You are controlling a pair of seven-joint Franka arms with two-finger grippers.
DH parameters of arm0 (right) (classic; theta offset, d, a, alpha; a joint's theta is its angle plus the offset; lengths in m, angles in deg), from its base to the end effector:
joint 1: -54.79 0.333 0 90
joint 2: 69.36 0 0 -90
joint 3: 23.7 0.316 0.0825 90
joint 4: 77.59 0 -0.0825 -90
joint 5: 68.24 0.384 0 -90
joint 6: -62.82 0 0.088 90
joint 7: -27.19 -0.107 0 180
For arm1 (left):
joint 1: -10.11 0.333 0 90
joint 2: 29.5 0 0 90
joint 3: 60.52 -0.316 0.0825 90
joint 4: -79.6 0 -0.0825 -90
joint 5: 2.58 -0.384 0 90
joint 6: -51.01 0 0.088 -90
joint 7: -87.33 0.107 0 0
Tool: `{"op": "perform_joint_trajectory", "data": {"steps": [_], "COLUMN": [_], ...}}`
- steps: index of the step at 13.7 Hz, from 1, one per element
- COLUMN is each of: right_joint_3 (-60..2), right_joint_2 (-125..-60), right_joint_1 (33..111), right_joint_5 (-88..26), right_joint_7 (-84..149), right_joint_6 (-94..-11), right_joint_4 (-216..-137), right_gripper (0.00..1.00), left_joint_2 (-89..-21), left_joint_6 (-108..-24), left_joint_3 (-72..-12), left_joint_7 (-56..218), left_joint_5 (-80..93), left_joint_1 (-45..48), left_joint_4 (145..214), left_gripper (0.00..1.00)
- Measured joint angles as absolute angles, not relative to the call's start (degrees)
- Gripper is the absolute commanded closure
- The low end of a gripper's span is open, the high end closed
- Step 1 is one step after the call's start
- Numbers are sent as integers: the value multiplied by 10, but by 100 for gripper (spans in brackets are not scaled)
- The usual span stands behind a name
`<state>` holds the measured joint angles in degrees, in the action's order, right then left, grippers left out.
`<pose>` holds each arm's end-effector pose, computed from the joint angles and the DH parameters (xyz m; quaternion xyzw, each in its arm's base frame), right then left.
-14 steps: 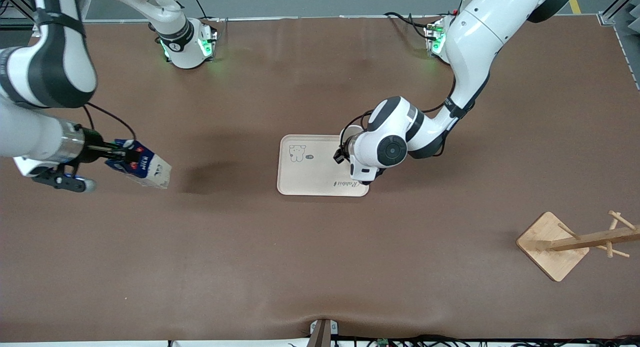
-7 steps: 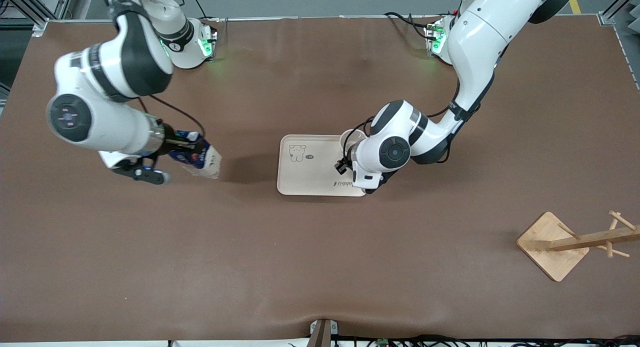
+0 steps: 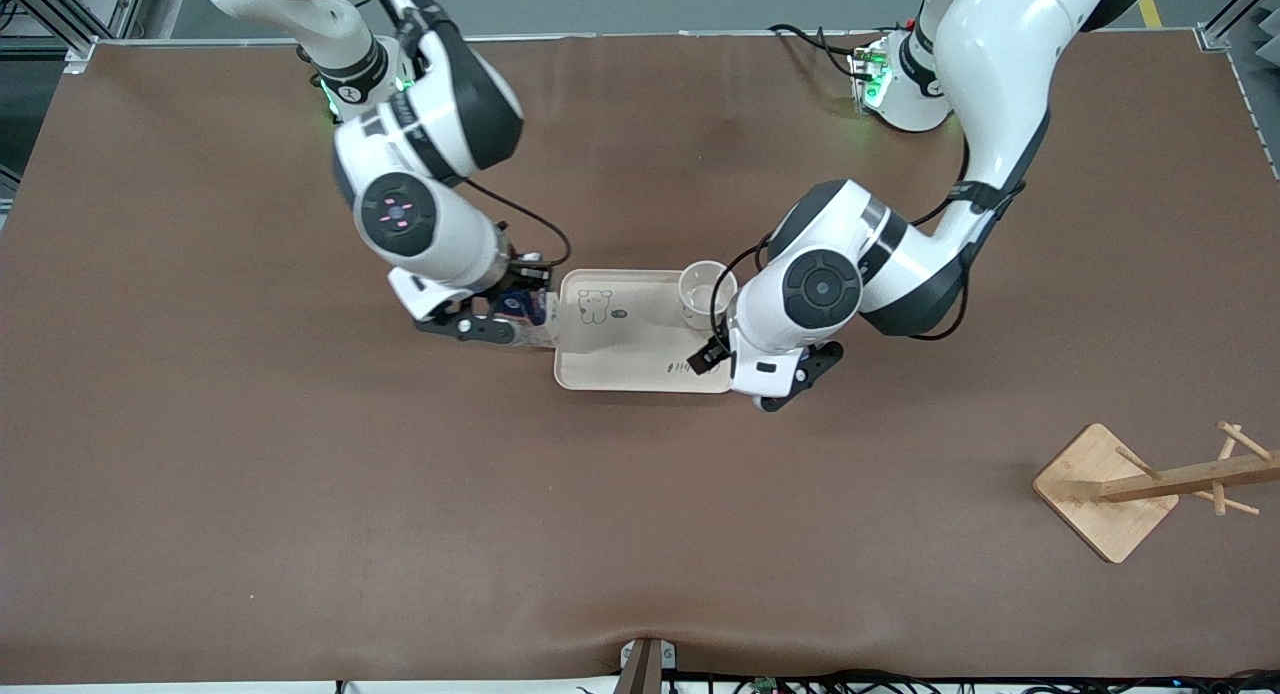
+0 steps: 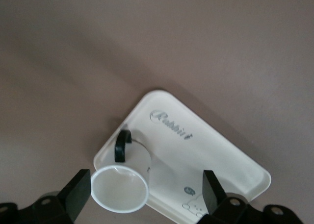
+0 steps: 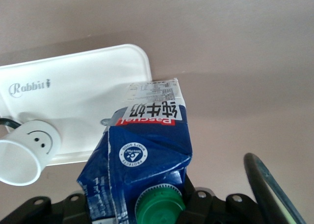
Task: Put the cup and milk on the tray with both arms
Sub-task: 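Lower the mug onto the tray and open the left gripper, then set the milk carton on the tray with the right gripper while the left withdraws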
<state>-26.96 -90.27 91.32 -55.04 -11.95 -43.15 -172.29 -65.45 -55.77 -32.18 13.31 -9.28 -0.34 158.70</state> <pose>0.5245 0.3698 0.3888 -0.9877 0.0904 0.1244 0.0295 0.5964 -0.3778 0.3722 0.9438 0.3167 -0.0925 0.0186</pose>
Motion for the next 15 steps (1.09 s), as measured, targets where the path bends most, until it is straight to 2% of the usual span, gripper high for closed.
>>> {"op": "perform_joint_trajectory", "data": {"steps": [3, 6, 7, 8, 9, 15], "right_joint_3": [-270, -270, -271, -271, -271, -271], "right_joint_2": [-927, -949, -955, -960, -964, -969], "right_joint_1": [946, 951, 951, 952, 953, 956], "right_joint_5": [-537, -536, -536, -536, -536, -536], "right_joint_7": [-143, -145, -144, -143, -142, -141], "right_joint_6": [-447, -464, -469, -476, -486, -494], "right_joint_4": [-1708, -1704, -1704, -1703, -1703, -1700], "right_gripper": [63, 53, 39, 14, 0, 0], "left_joint_2": [-620, -581, -572, -564, -555, -504], "left_joint_6": [-527, -497, -494, -494, -494, -471], "left_joint_3": [-322, -323, -323, -324, -324, -324], "left_joint_7": [165, 232, 257, 288, 323, 503], "left_joint_5": [-161, -194, -196, -196, -196, -197], "left_joint_1": [12, 28, 41, 57, 75, 157], "left_joint_4": [1577, 1576, 1576, 1576, 1576, 1576], "left_gripper": [0, 0, 0, 0, 0, 0]}}
